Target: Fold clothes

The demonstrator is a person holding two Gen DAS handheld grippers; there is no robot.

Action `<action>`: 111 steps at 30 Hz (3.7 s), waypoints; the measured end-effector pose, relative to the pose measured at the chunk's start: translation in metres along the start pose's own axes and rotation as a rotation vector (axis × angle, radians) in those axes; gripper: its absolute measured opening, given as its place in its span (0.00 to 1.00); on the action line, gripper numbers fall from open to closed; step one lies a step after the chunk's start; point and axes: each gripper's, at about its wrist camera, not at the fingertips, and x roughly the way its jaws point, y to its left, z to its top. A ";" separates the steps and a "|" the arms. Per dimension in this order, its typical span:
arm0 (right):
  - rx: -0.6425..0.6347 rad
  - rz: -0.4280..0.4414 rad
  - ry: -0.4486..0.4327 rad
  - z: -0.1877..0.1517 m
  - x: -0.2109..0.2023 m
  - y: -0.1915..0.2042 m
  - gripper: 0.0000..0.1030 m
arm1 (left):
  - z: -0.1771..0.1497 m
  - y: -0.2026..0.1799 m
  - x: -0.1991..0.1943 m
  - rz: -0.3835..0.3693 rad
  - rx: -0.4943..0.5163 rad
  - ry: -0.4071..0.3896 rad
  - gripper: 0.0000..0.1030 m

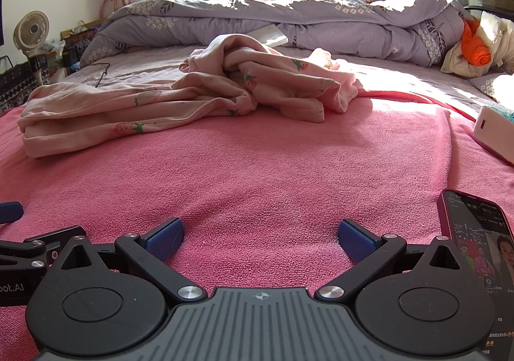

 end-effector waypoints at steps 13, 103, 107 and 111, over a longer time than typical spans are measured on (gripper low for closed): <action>0.001 -0.009 0.014 0.002 0.000 0.000 1.00 | -0.012 -0.010 -0.009 0.042 0.008 -0.036 1.00; 0.061 -0.081 0.076 0.041 0.045 0.011 1.00 | 0.083 0.120 0.040 0.202 0.187 -0.148 1.00; 0.056 -0.089 0.076 0.041 0.045 0.012 1.00 | 0.079 0.113 0.081 0.177 0.218 -0.060 0.96; 0.069 -0.098 0.076 0.043 0.047 0.013 1.00 | 0.079 0.098 0.085 0.192 0.275 -0.106 0.81</action>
